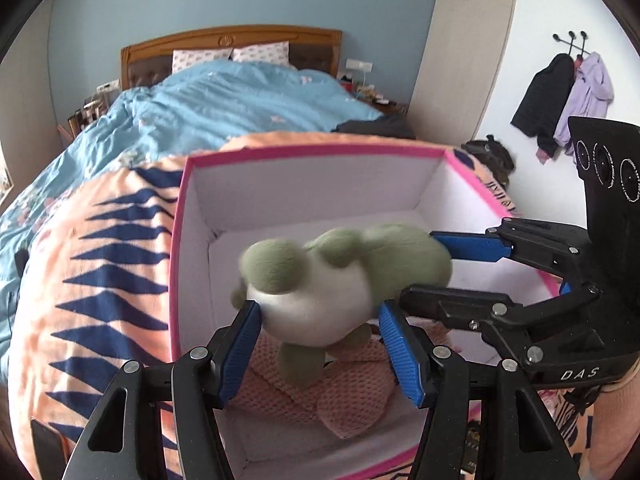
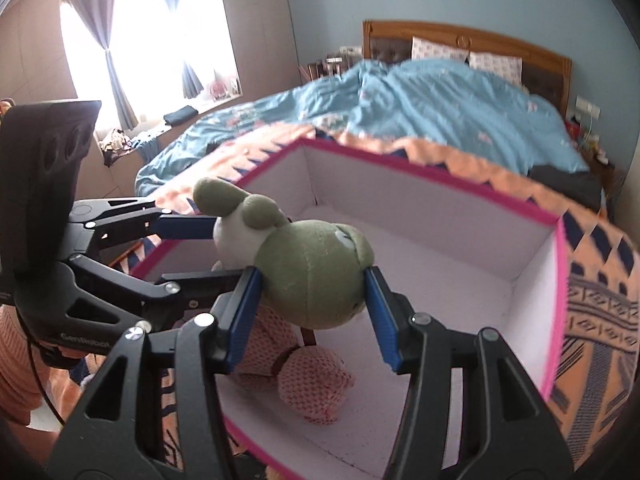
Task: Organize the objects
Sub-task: 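Carry the green frog with the right tool and release it into the box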
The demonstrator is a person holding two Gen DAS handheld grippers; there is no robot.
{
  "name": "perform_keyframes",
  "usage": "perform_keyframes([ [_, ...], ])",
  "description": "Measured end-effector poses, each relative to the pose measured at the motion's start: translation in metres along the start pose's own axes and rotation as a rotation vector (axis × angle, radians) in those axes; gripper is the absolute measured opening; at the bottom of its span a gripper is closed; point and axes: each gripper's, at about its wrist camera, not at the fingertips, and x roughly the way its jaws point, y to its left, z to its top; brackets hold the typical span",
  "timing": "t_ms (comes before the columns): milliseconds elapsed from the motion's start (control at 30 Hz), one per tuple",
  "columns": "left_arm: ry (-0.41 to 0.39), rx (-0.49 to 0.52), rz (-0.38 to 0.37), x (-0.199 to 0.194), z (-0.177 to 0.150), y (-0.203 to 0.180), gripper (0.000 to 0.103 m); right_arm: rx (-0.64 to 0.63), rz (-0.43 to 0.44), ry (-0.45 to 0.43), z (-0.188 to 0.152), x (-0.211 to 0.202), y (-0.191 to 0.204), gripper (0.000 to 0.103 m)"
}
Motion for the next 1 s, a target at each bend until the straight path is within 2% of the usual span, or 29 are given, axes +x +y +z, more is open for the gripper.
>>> perform_keyframes([
  [133, 0.003, 0.004, 0.017, 0.000, -0.006, -0.002, 0.061, 0.010, -0.011, 0.034, -0.004, 0.008, -0.001, 0.056],
  [233, 0.000, 0.012, 0.018, -0.003, -0.011, -0.005, 0.061, 0.008, -0.032, 0.016, -0.007, 0.002, -0.001, 0.061],
  [333, -0.003, 0.033, 0.026, -0.005, -0.016, -0.009, 0.061, 0.025, -0.033, 0.023, -0.012, -0.002, -0.006, 0.061],
  [667, 0.010, 0.069, 0.000, -0.016, -0.029, -0.022, 0.063, 0.056, -0.029, 0.058, -0.044, -0.019, -0.012, 0.063],
  [867, 0.028, 0.074, -0.022, -0.024, -0.036, -0.026, 0.063, 0.143, 0.082, 0.082, -0.058, -0.027, -0.020, 0.063],
  [1000, 0.029, 0.072, -0.043, -0.034, -0.046, -0.027, 0.063, 0.139, 0.132, 0.093, -0.062, -0.033, -0.014, 0.063],
])
